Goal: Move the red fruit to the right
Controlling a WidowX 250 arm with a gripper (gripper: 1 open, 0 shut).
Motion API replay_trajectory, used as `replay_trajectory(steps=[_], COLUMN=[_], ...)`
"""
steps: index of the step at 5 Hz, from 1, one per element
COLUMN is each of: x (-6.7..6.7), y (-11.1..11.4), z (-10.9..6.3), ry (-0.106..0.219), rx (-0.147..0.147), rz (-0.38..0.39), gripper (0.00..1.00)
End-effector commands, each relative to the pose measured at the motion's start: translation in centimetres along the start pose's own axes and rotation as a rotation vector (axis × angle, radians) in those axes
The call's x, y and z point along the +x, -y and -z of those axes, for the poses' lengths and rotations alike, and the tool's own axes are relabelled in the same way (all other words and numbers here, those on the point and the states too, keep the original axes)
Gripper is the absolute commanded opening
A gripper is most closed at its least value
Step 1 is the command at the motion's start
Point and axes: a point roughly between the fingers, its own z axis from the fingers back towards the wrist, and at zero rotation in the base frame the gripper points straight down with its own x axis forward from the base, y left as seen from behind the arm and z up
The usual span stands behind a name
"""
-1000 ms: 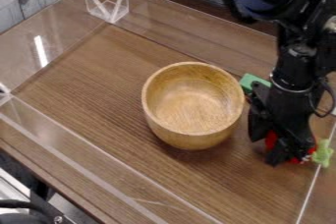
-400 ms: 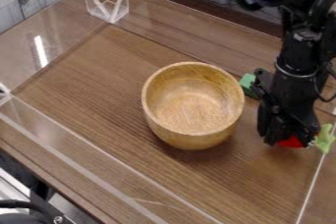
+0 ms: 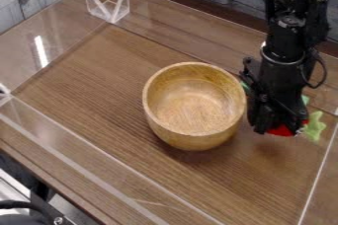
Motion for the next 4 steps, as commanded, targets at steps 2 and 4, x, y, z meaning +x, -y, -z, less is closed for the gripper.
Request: replay_trajectory(steps=[2, 4], x=[-0.7, -0.5], y=[-1.5, 1.5], z=[-0.4, -2.4], ry=[0.083, 0.123], rx=[-0.020, -0.054], rz=[-0.075, -0.110], gripper=[1.00, 1.00])
